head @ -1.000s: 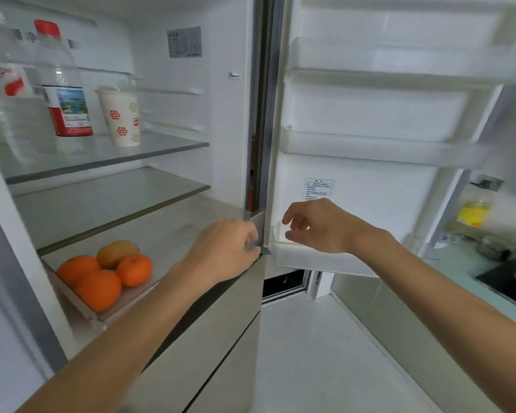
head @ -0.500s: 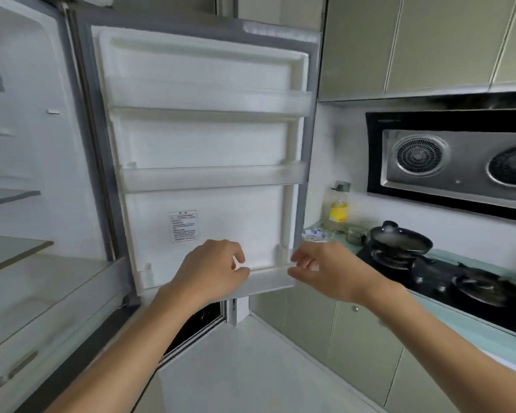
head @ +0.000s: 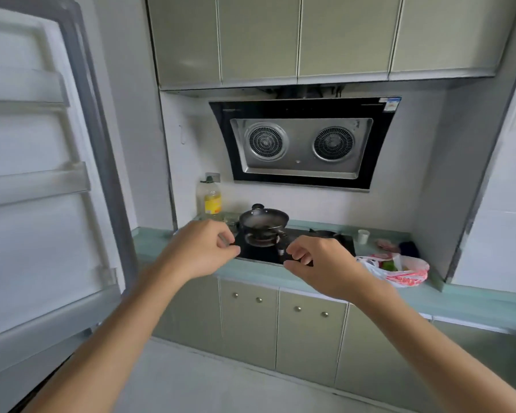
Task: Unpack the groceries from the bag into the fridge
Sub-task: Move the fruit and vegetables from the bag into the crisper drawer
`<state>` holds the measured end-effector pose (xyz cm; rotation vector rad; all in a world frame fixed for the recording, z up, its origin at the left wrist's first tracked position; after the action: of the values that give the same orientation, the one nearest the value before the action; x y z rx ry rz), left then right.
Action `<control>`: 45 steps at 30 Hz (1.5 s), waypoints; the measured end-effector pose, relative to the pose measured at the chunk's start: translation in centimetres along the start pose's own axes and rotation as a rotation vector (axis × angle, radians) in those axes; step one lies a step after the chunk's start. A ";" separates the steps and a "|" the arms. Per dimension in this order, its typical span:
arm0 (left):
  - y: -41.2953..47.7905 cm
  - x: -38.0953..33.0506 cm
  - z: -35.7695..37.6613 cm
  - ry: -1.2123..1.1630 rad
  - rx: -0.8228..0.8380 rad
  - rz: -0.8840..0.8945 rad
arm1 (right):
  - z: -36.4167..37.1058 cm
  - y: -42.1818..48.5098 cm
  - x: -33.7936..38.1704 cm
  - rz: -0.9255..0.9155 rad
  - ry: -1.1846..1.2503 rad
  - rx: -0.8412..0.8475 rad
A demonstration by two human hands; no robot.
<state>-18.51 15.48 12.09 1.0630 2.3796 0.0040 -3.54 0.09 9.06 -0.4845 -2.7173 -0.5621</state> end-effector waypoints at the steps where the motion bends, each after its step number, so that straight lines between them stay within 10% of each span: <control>1: 1.0 -1.5 1.0 -0.029 0.011 0.022 | -0.6 -0.5 -1.8 0.028 -0.005 -0.008; 25: 26.8 -12.3 22.0 0.157 0.360 0.521 | -3.4 6.1 -24.8 0.551 -0.216 -0.110; 45: 40.8 -23.5 43.9 0.352 0.741 0.608 | -0.5 10.6 -50.9 0.776 -0.169 0.205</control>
<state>43.11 18.36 -6.16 2.2612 2.2796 -0.5473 45.98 -4.17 -6.19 -1.4696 -2.4036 -0.0309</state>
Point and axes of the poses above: each hand's wrist, its own y-axis towards the middle knuckle, its own z-axis out of the palm, x = y × z, the point moved 7 cm from there along y, towards the middle knuckle, and after that the axes turned 5 degrees about -z, right-handed, at the moved point
